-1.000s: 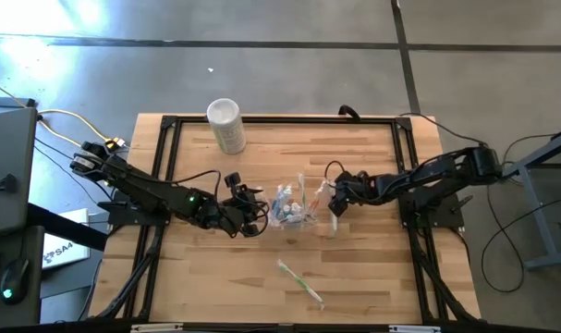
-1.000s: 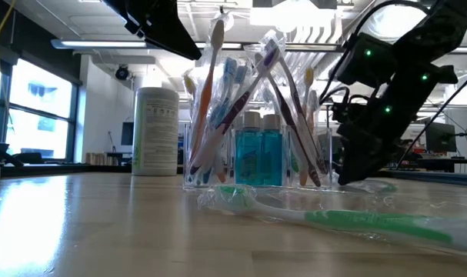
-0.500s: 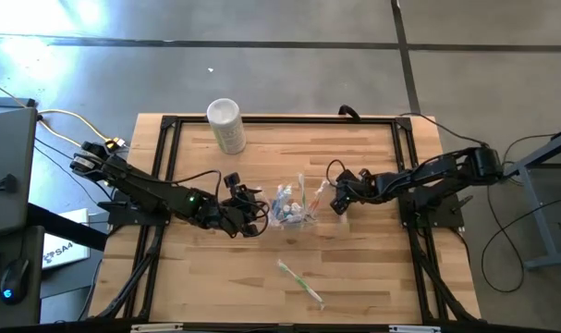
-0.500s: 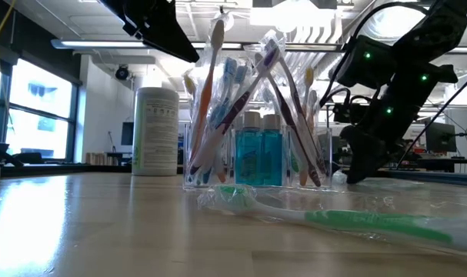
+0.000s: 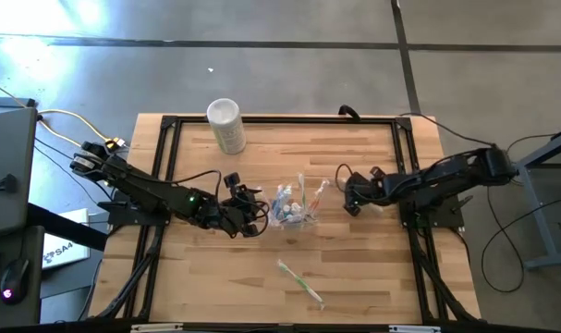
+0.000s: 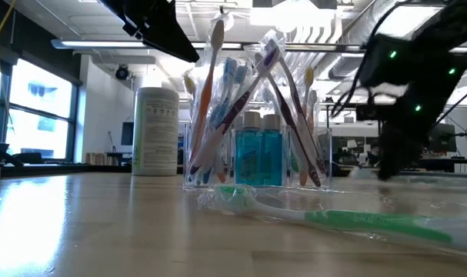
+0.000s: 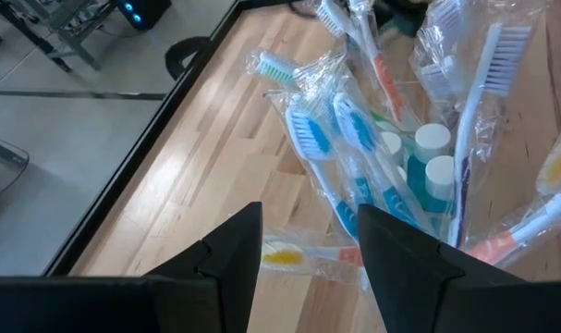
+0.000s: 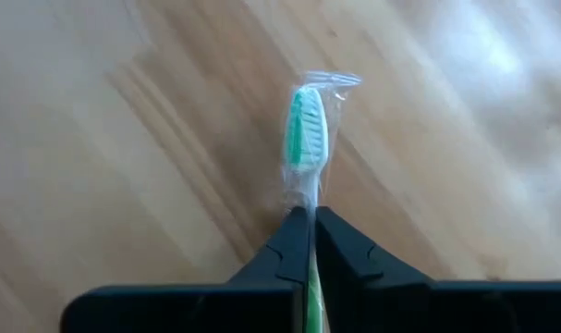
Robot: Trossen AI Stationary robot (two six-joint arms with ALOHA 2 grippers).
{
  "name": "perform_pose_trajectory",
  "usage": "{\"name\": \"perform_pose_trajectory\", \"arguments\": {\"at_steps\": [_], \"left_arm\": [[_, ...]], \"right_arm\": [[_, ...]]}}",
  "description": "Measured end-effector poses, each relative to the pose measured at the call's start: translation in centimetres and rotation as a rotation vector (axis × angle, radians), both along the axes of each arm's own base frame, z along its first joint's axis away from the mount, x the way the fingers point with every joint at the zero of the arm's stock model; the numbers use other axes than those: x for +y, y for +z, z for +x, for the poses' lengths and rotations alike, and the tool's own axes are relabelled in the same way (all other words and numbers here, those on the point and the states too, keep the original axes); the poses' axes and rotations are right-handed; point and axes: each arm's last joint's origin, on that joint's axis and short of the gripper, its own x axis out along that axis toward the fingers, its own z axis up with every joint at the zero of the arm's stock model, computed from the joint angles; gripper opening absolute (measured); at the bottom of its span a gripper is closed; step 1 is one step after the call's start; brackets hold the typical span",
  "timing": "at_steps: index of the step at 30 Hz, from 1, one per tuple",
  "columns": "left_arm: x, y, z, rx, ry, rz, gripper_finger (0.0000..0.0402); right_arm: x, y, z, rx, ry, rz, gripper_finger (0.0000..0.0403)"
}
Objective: Pick & Place toothbrushing station
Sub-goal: Put the green toothbrush into the right section of the transparent organizer
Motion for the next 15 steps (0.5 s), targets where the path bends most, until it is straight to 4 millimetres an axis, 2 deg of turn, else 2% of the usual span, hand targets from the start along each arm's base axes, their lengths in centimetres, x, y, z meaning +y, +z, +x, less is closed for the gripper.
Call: {"name": "perform_pose_trajectory", "arguments": {"at_steps": [6,15], "left_arm": [[0.0,0.0,0.0,0.004,-0.01,-0.007,0.0173],[-0.1,0.0,0.0,0.004,-0.021,-0.015,0.0173]], "right_arm": [[1.5,3.6,-1.0,-0.195,0.084,-0.034,0.0003],[4.6,9.4,-3.2,-0.616,0.298,-0.162,0.0003]]}}
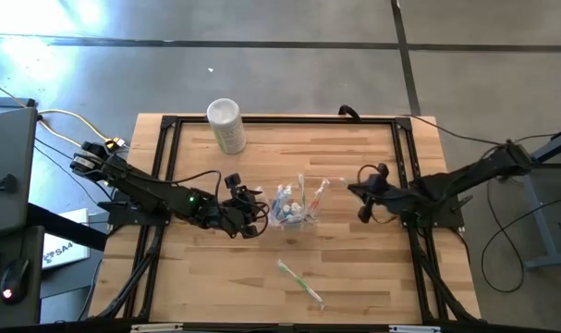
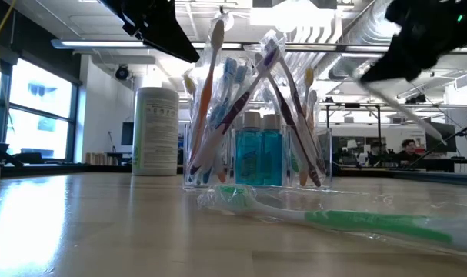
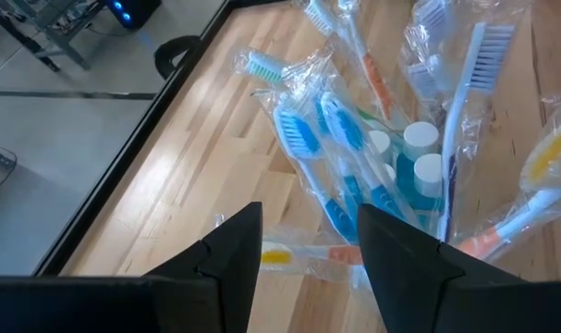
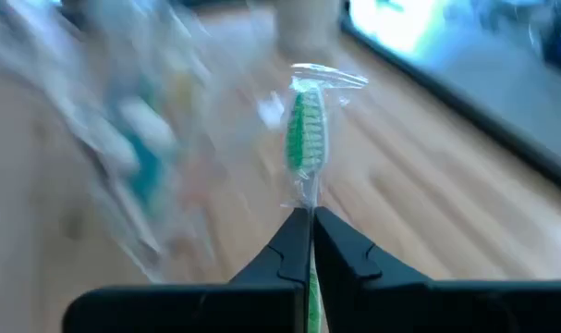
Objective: Pick & Place toothbrushing station
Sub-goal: Put the green toothbrush into the right section of the transparent organizer
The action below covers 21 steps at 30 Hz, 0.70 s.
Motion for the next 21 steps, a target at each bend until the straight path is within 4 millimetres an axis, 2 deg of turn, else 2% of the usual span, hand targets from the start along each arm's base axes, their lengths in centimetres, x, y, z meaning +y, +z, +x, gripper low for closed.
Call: {"name": "perform_pose_trajectory", "arguments": {"at_steps": [6,9,13,19,21], "left_arm": [[0.0,0.0,0.0,0.0,-0.001,-0.001,0.0173],[0.0,0.0,0.0,-0.002,0.0,-0.002,0.0173],[0.0,0.0,0.0,-0.005,0.0,-0.002,0.0173],[0.0,0.0,0.0,0.0,-0.004,0.002,0.0173],[0.0,0.0,0.0,0.013,-0.025,0.006,0.0173]], "right_arm": [[2.5,3.3,-0.9,-0.253,0.188,-0.107,0.0003],[3.9,4.1,-0.7,-0.35,0.272,-0.185,0.0003],[5.0,2.9,-0.3,-0.468,0.409,-0.292,0.0003],[4.7,0.9,-1.0,-0.605,0.507,-0.352,0.0003],[4.4,0.8,-1.1,-0.663,0.545,-0.353,0.0003]]}}
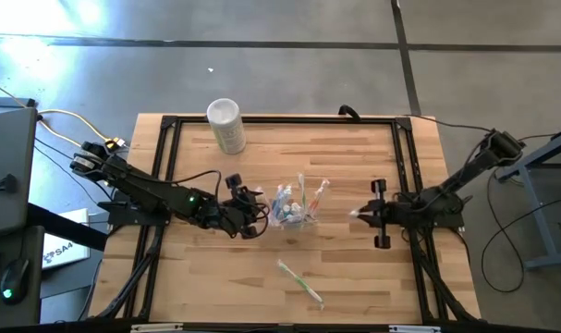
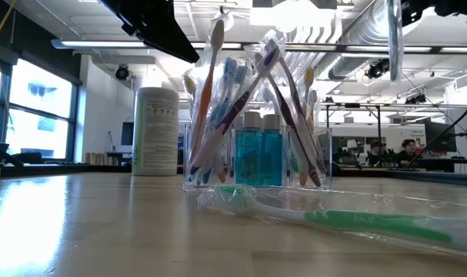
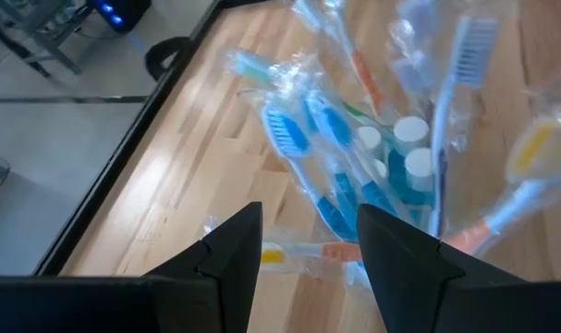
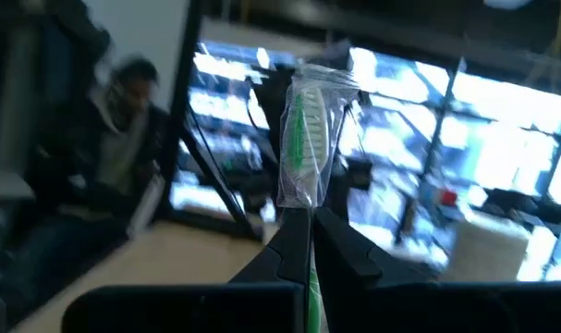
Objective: Pick & Place toothbrushing station
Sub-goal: Put the green toothbrush into the right section of the transparent organizer
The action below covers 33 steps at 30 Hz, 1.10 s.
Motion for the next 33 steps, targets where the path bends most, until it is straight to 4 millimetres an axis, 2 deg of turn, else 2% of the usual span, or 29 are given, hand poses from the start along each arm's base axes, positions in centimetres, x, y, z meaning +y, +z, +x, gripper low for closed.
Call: {"name": "perform_pose_trajectory", "arguments": {"at_steps": [4,11,19,33], "left_arm": [[0.0,0.0,0.0,0.015,-0.025,0.013,0.0173],[0.0,0.0,0.0,0.011,-0.025,0.012,0.0173],[-0.1,0.1,0.1,-0.01,-0.022,-0.023,0.0173],[-0.4,0.0,0.2,0.001,-0.103,-0.105,0.0173]], "right_arm": [[-0.7,-0.1,0.0,-0.074,0.074,-0.015,0.0004],[-1.9,-0.6,1.0,-0.056,0.075,-0.016,0.0004],[-2.5,-0.8,2.1,-0.099,0.185,-0.025,0.0004],[-2.7,-1.4,3.3,-0.131,0.129,0.052,0.0004]]}}
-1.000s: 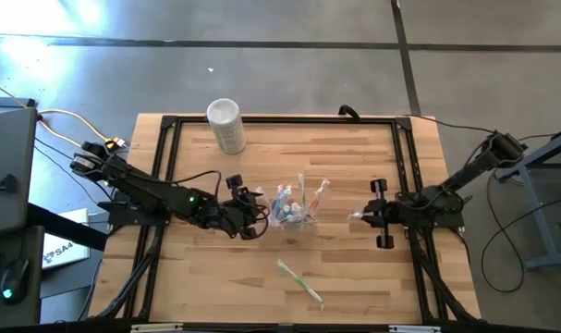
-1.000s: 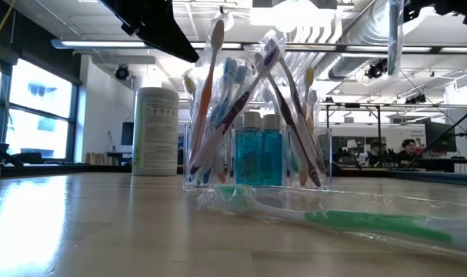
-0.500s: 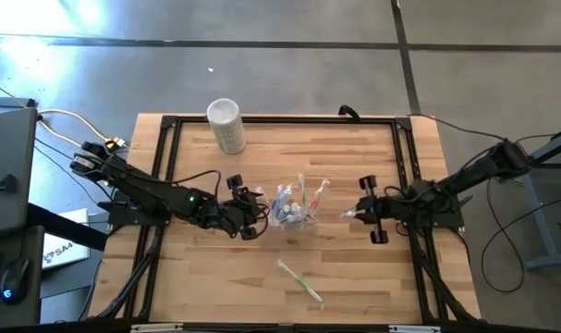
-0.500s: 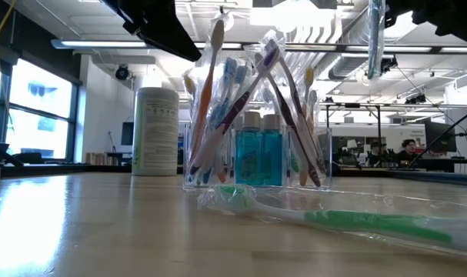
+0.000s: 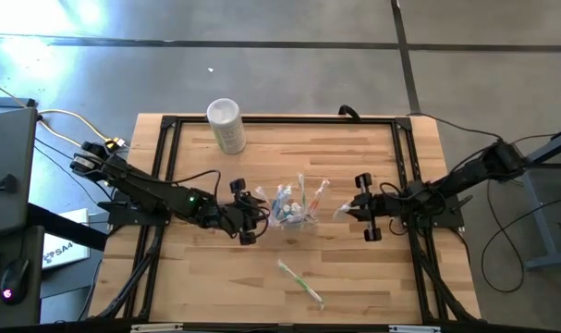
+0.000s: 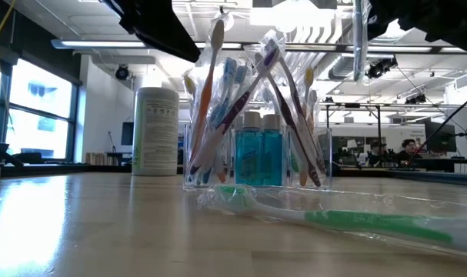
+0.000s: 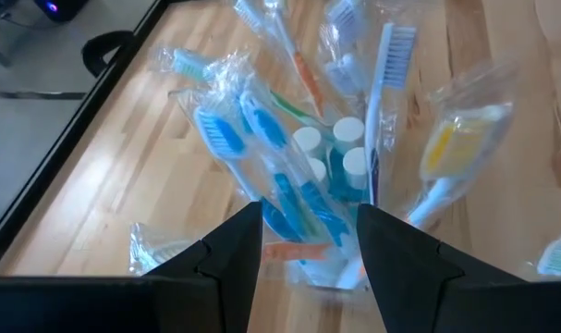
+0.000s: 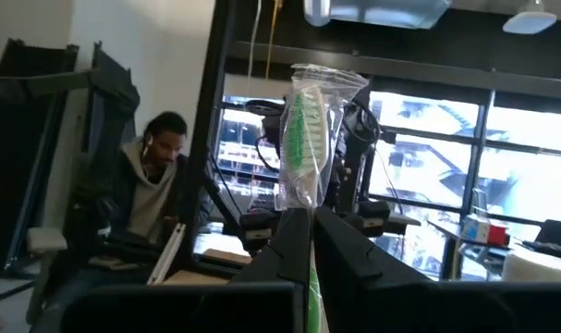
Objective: Pick & Place toothbrushing station
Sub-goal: Put the green toothbrush into the right section of the transparent organizer
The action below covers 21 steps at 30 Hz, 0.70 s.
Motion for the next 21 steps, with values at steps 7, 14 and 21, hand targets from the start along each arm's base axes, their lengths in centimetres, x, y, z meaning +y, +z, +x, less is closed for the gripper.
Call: {"name": "perform_pose_trajectory", "arguments": {"at_steps": [7,14,21], "left_arm": [[0.1,-0.3,-0.2,0.037,0.0,0.014,0.0173],[0.1,-0.6,-0.5,0.085,-0.02,0.02,0.0173],[-0.1,-0.7,-0.5,0.123,-0.104,0.019,0.0173]], "right_arm": [[0.0,-0.4,0.4,-0.008,-0.045,0.043,0.0004],[1.0,-0.8,0.4,0.006,-0.11,0.073,0.0004],[2.4,-0.1,1.0,-0.011,-0.14,0.061,0.0004]]}}
